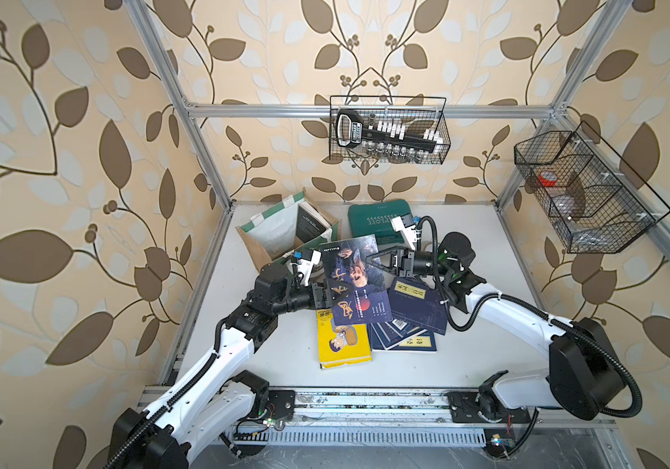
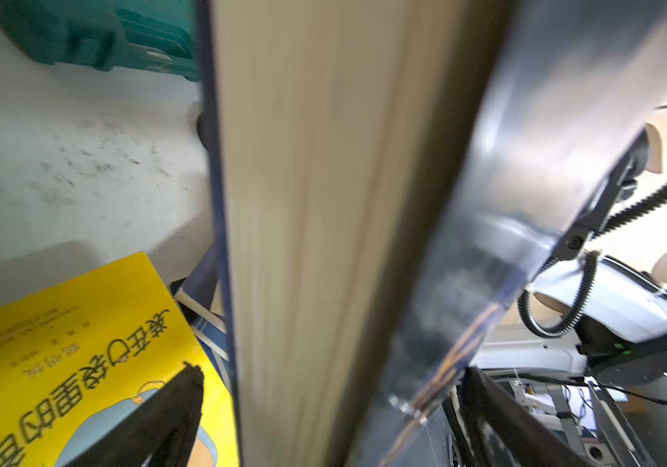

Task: Put the books into the canvas bag
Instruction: Pick up the book from the book.

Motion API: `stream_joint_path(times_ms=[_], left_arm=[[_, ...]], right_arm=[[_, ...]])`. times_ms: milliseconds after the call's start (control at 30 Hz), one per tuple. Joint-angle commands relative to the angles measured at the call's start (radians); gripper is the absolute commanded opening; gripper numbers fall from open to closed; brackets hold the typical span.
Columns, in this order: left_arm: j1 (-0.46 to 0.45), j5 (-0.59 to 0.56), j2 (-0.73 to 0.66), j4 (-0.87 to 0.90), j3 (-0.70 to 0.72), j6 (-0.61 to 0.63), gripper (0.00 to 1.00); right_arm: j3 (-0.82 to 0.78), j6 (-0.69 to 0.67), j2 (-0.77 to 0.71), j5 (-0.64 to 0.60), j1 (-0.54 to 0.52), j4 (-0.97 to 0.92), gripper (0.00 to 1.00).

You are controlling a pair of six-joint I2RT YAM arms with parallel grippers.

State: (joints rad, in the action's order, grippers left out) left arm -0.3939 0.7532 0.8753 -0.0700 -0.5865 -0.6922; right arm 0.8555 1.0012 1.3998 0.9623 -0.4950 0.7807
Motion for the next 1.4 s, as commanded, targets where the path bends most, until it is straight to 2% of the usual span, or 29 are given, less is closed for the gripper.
stream_joint_path(times_ms=[0,133,300,367,400,567,700,767,1000,1367], left_arm=[[-0.008,0.096,-0.027,-0.152,0.003,-0.043,0.98],[-0.008,0.100,-0.049,-0.145,-0.005,-0.045,0.77],[-0.008,0.079,-0.074,-0.058,-0.040,-0.012,0.28],[-0.008,0.064,-0.075,0.028,-0.073,0.020,0.13],[-0.008,0.063,-0.071,0.087,-0.100,0.046,0.09],[-0.008,0.076,-0.046,0.398,-0.252,0.201,0.06],[-0.008,0.110,-0.021,0.606,-0.360,0.347,0.04],[-0.008,0.129,-0.012,0.673,-0.390,0.398,0.03],[-0.008,0.229,-0.010,0.741,-0.420,0.492,0.02],[-0.008,0.242,-0.008,0.720,-0.403,0.500,0.02]], right_arm=[[0.015,0.080,0.016,0.025,0.004,0.132,0.00],[0.001,0.076,0.024,0.005,0.025,0.133,0.00],[-0.022,0.057,0.021,0.006,0.044,0.130,0.00],[-0.022,0.048,0.018,0.033,0.052,0.123,0.00],[-0.021,0.036,0.015,0.051,0.057,0.110,0.00],[0.009,-0.074,-0.017,0.196,0.080,-0.046,0.21],[0.067,-0.321,-0.072,0.263,0.097,-0.315,0.34],[0.094,-0.401,-0.085,0.296,0.112,-0.406,0.38],[0.114,-0.440,-0.069,0.372,0.141,-0.463,0.44],[0.100,-0.512,-0.073,0.389,0.097,-0.544,0.55]])
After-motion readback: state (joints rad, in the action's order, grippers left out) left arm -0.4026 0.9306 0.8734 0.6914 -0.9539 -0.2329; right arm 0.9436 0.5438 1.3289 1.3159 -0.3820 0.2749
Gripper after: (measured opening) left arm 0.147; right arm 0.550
